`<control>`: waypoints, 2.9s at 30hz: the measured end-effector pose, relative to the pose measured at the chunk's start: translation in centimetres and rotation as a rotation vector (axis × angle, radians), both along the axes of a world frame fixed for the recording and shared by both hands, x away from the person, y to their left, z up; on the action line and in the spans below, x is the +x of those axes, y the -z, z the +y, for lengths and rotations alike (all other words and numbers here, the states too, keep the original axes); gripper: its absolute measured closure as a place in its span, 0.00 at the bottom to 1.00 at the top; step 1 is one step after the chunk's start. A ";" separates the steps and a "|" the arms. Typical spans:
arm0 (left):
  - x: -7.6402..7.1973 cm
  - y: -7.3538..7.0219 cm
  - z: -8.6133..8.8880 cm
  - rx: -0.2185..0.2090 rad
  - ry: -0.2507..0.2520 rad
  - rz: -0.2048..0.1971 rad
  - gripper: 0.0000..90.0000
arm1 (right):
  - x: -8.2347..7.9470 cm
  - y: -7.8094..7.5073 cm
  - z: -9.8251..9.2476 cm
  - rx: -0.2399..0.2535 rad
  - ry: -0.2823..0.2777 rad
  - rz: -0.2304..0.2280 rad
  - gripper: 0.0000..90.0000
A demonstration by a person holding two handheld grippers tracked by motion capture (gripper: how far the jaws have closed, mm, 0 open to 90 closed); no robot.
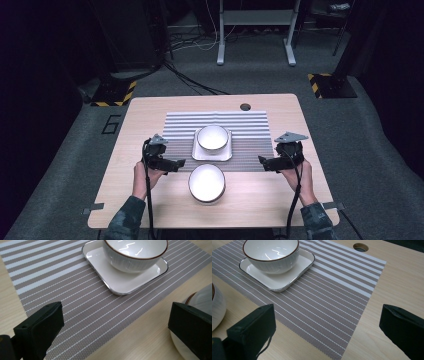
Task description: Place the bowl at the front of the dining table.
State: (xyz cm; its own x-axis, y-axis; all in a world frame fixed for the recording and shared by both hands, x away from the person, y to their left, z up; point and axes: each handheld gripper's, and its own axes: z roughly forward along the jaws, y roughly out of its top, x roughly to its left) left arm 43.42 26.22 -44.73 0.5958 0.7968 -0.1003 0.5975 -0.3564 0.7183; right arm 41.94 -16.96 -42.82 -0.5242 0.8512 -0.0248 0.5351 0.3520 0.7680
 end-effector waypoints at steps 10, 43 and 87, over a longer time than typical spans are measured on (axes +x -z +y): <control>-1.5 0.7 2.2 0.007 -0.046 -0.006 0.00 | -1.1 0.5 -1.7 -0.007 0.027 0.000 0.00; -5.8 2.8 7.7 0.006 -0.161 -0.029 0.00 | -4.4 3.0 -5.2 -0.023 0.104 0.028 0.00; -9.4 8.3 12.4 0.037 -0.301 -0.023 0.00 | -6.9 10.0 -7.9 -0.017 0.207 0.097 0.00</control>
